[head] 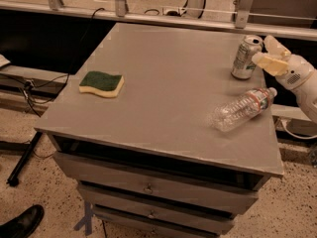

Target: Place 7up can upright

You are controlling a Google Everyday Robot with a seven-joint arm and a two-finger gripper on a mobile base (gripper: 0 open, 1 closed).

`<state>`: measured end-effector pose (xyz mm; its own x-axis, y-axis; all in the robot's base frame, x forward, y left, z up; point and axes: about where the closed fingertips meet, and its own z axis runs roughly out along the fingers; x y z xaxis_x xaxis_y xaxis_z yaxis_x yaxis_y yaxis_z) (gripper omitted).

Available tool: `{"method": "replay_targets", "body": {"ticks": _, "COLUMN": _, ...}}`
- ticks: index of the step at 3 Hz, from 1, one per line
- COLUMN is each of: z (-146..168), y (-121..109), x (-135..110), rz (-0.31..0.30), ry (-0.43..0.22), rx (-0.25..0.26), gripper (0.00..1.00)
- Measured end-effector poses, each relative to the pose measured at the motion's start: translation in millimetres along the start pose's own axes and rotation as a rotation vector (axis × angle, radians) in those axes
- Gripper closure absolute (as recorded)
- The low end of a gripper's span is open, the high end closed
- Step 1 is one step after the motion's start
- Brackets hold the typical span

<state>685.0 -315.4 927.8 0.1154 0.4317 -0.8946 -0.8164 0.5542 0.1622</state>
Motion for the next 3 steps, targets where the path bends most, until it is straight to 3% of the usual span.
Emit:
{"method": "replay_targets", "body": {"ticks": 1, "z": -5.7, "y": 2.9, "x": -19.9, "rz": -0.04, "ry": 0.044, "rx": 0.025, "gripper": 0.0}}
{"method": "replay_targets", "body": {"ticks": 2, "z": -9.8, "y": 11.5, "x": -73.3, "rz": -0.127, "ry": 0.121, "rx": 0.098, "gripper": 0.0}}
{"method": "replay_targets", "body": {"ticks": 3, "z": -3.5, "y": 39.9, "x": -151.9, "rz": -0.273, "ry": 0.182, "rx": 0.19, "gripper": 0.0}}
